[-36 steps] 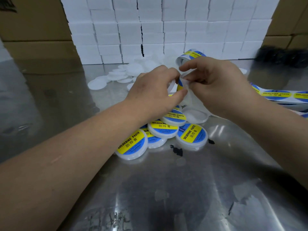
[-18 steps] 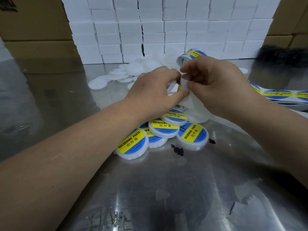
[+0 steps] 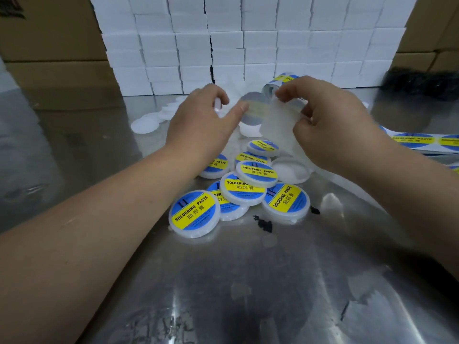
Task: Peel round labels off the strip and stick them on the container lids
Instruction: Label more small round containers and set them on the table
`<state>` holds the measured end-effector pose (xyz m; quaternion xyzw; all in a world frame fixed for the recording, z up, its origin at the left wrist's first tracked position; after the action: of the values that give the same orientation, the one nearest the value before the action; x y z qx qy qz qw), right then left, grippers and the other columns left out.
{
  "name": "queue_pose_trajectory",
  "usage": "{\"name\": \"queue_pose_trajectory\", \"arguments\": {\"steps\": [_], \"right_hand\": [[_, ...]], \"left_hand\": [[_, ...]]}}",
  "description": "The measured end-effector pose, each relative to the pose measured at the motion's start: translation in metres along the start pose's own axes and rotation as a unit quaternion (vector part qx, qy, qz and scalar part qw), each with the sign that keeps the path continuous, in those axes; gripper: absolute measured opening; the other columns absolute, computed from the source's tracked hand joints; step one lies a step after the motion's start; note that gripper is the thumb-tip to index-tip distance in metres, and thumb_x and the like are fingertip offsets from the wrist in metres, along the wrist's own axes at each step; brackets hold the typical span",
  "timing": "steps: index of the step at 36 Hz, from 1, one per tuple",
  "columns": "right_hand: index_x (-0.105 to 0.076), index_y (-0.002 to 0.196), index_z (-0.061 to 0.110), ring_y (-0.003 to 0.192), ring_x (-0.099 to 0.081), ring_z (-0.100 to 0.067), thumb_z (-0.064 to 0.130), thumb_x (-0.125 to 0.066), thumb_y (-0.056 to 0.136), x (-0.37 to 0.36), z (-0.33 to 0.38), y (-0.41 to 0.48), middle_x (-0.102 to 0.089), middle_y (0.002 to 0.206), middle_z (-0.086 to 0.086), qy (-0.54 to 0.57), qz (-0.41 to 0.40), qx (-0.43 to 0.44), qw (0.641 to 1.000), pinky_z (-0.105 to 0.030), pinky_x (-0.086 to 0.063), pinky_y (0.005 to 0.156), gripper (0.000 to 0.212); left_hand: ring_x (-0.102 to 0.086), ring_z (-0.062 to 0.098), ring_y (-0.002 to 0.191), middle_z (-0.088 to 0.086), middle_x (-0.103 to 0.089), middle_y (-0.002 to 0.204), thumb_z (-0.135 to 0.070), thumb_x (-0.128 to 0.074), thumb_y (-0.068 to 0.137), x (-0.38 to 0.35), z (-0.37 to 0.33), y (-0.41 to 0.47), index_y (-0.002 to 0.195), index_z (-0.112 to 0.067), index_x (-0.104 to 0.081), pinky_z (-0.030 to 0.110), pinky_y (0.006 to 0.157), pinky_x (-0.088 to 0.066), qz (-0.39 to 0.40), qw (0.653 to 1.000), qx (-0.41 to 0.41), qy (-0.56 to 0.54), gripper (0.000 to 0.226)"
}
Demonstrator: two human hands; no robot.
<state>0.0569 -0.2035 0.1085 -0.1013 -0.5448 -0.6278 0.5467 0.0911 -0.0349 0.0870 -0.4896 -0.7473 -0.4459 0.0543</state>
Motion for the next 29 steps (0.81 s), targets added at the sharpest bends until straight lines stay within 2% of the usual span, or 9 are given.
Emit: {"name": "queue_pose_trajectory", "arguments": {"steps": [3, 6, 8, 11, 14, 17, 22, 26, 29], "right_hand": [[-0.058, 0.114, 0.032, 0.078, -0.034, -0.002, -0.002, -0.040, 0.076, 0.009, -0.002, 0.000, -0.045, 0.078, 0.022, -0.035, -0.031, -0.014, 0.999, -0.017, -0.023, 0.064, 0.055], [-0.063, 0.108, 0.028, 0.100, -0.049, -0.016, -0.001, -0.040, 0.077, 0.015, 0.001, 0.001, -0.056, 0.115, 0.009, -0.071, -0.044, 0.002, 0.997, -0.019, -0.026, 0.068, 0.049], [-0.067, 0.101, 0.025, 0.107, -0.051, -0.018, -0.002, -0.041, 0.075, 0.017, 0.007, 0.001, -0.056, 0.121, 0.007, -0.074, -0.045, 0.026, 0.996, -0.023, -0.033, 0.075, 0.045], [-0.069, 0.092, 0.024, 0.104, -0.054, -0.019, -0.002, -0.042, 0.074, 0.013, 0.016, -0.001, -0.060, 0.115, 0.007, -0.064, -0.024, 0.053, 0.996, -0.031, -0.041, 0.078, 0.042], [-0.065, 0.083, 0.034, 0.082, -0.050, -0.017, 0.004, -0.041, 0.080, 0.000, 0.011, -0.001, -0.062, 0.084, 0.010, -0.085, 0.024, 0.030, 0.996, -0.030, -0.034, 0.060, 0.039], [-0.055, 0.067, 0.036, 0.062, -0.043, -0.013, 0.009, -0.042, 0.082, -0.005, 0.003, 0.000, -0.048, 0.059, 0.018, -0.066, 0.041, -0.001, 0.997, -0.022, -0.028, 0.048, 0.033], [-0.062, 0.060, 0.028, 0.068, -0.052, -0.001, 0.019, -0.043, 0.080, -0.006, -0.003, -0.002, -0.063, 0.063, 0.016, 0.066, 0.041, -0.049, 0.996, -0.025, -0.044, 0.066, 0.028], [-0.065, 0.062, 0.021, 0.060, -0.052, 0.000, 0.044, -0.039, 0.079, -0.004, -0.012, -0.003, -0.066, 0.063, 0.014, 0.131, 0.020, -0.089, 0.987, -0.025, -0.041, 0.059, 0.039], [-0.066, 0.062, 0.020, 0.052, -0.048, 0.004, 0.043, -0.040, 0.091, -0.001, -0.019, -0.002, -0.065, 0.059, 0.015, 0.137, -0.001, -0.105, 0.985, -0.019, -0.038, 0.053, 0.045]], "left_hand": [[-0.048, 0.014, 0.083, -0.001, -0.058, 0.097, -0.053, -0.053, 0.084, 0.003, 0.010, 0.001, 0.087, -0.025, -0.051, 0.027, 0.069, -0.035, -0.018, 0.999, 0.023, -0.017, 0.028], [-0.047, 0.013, 0.084, 0.000, -0.059, 0.098, -0.054, -0.051, 0.085, 0.003, 0.014, 0.001, 0.087, -0.025, -0.050, 0.027, 0.069, -0.034, -0.020, 0.999, 0.031, -0.020, 0.030], [-0.047, 0.014, 0.082, 0.000, -0.059, 0.097, -0.054, -0.051, 0.085, 0.003, 0.013, 0.001, 0.087, -0.024, -0.051, 0.028, 0.069, -0.035, -0.019, 0.999, 0.023, -0.017, 0.030], [-0.046, 0.014, 0.080, -0.001, -0.058, 0.094, -0.053, -0.050, 0.086, 0.002, 0.007, -0.001, 0.087, -0.023, -0.050, 0.026, 0.066, -0.032, -0.021, 1.000, 0.005, -0.006, 0.029], [-0.047, 0.013, 0.081, -0.003, -0.057, 0.093, -0.050, -0.049, 0.088, 0.002, 0.001, -0.004, 0.086, -0.023, -0.050, 0.025, 0.066, -0.031, -0.024, 1.000, -0.007, -0.008, 0.027], [-0.053, 0.016, 0.085, -0.004, -0.056, 0.096, -0.049, -0.054, 0.086, 0.003, -0.006, -0.006, 0.088, -0.024, -0.049, 0.027, 0.070, -0.038, -0.026, 0.999, -0.023, -0.016, 0.026], [-0.057, 0.023, 0.090, -0.007, -0.048, 0.096, -0.052, -0.055, 0.075, 0.011, -0.022, -0.012, 0.097, -0.015, -0.054, 0.037, 0.080, -0.045, -0.042, 0.996, -0.065, -0.035, 0.043], [-0.057, 0.023, 0.090, -0.016, -0.040, 0.084, -0.051, -0.058, 0.072, 0.014, -0.031, -0.015, 0.100, -0.010, -0.054, 0.040, 0.081, -0.045, -0.047, 0.994, -0.091, -0.042, 0.049], [-0.056, 0.023, 0.092, -0.019, -0.037, 0.084, -0.048, -0.061, 0.070, 0.015, -0.034, -0.015, 0.100, -0.008, -0.054, 0.041, 0.083, -0.044, -0.046, 0.993, -0.106, -0.032, 0.051]]}}
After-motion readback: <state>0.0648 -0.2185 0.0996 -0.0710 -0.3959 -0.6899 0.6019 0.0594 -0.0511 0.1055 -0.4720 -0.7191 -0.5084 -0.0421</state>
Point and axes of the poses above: each hand's wrist, its own y-axis towards the middle knuckle, its own x-axis out of the back of the hand, z = x × y, the point moved 10 cm from there along y, towards the middle knuckle
